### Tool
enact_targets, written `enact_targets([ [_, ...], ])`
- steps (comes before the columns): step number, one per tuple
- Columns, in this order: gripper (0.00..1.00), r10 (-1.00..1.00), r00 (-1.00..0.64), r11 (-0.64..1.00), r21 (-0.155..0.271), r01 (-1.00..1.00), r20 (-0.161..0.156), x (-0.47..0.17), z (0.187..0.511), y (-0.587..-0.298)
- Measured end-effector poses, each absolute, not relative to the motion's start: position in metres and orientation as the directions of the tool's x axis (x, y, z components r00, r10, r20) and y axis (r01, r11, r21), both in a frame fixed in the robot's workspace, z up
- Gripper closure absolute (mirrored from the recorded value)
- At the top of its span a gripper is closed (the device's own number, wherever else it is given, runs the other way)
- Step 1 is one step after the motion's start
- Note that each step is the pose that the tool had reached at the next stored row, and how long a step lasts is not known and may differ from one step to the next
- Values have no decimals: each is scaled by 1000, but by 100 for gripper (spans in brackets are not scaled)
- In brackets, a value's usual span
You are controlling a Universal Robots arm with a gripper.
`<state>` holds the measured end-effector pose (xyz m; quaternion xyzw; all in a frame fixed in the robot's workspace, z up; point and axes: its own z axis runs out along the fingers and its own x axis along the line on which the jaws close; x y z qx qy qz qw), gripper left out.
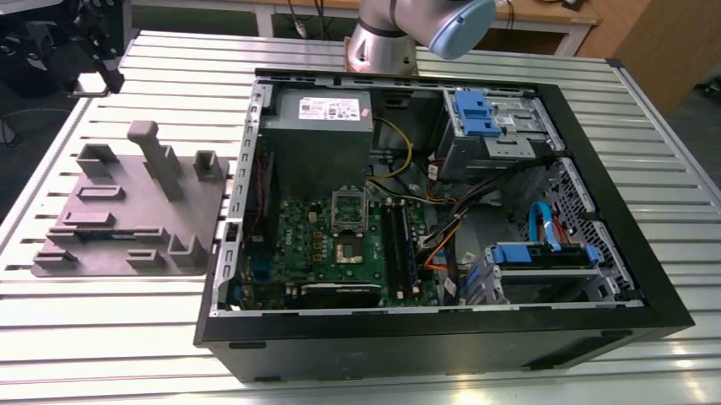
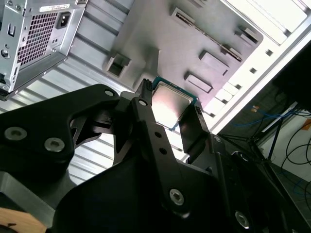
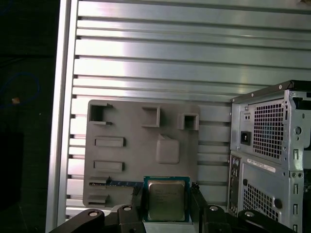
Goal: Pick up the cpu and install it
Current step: 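Pick up the cpu and move it towards the insertion slot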
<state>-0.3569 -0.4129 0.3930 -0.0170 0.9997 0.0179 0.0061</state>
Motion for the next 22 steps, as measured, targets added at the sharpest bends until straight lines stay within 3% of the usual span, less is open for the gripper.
enact_targets([
  [22, 53, -34, -999, 999, 36, -34, -13, -341, 393, -413],
])
